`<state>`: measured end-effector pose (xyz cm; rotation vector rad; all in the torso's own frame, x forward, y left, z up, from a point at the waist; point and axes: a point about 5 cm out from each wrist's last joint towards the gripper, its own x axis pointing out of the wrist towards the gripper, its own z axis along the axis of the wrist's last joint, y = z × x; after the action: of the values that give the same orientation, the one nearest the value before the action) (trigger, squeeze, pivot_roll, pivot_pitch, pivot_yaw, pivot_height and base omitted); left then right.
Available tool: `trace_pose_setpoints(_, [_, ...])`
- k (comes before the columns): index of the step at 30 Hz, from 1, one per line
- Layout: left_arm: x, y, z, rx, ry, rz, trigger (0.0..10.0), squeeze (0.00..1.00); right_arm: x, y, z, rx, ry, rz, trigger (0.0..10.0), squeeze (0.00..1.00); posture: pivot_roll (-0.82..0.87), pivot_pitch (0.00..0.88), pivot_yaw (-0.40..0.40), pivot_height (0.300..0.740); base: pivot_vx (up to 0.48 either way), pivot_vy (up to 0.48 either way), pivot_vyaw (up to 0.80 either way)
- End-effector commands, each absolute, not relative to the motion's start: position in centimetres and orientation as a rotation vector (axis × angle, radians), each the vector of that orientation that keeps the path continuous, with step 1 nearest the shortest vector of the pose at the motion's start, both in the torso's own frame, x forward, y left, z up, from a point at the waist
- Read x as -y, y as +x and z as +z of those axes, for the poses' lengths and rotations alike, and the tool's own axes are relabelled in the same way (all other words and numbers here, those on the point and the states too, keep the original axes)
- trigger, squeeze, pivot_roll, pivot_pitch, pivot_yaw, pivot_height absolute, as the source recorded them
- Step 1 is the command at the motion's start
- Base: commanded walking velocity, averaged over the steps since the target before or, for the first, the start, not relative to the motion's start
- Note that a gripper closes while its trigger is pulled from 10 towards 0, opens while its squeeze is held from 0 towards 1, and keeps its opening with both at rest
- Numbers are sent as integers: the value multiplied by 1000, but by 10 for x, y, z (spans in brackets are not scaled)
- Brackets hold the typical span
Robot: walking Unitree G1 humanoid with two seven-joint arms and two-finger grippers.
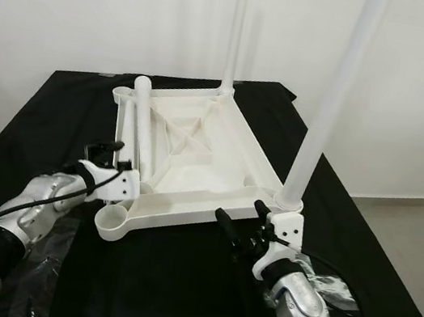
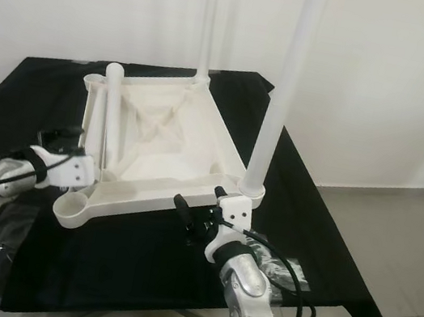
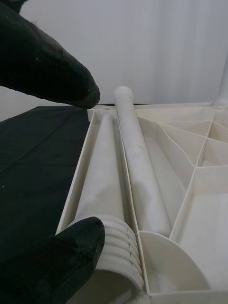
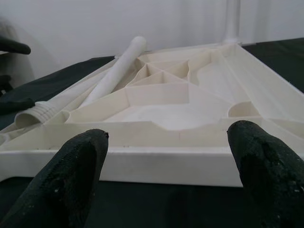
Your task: Building children table
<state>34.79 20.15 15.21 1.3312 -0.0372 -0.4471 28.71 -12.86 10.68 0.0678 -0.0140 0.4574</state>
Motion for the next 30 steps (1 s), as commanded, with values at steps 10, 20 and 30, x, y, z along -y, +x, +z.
trace_pose_setpoints(10, [-201,343,161,39,1310,-572,10000,0,127,285,108,8,84,464,10000,0,-46,0,68,740,0,0,0])
trace_pose_setpoints(20, [-204,336,141,-32,1328,-651,10000,0,127,284,109,4,93,461,10000,0,-39,0,80,740,0,0,0])
trace_pose_setpoints(30, [-210,344,144,-45,1416,-557,10000,0,126,284,109,1,93,459,10000,0,-41,0,75,740,0,0,0])
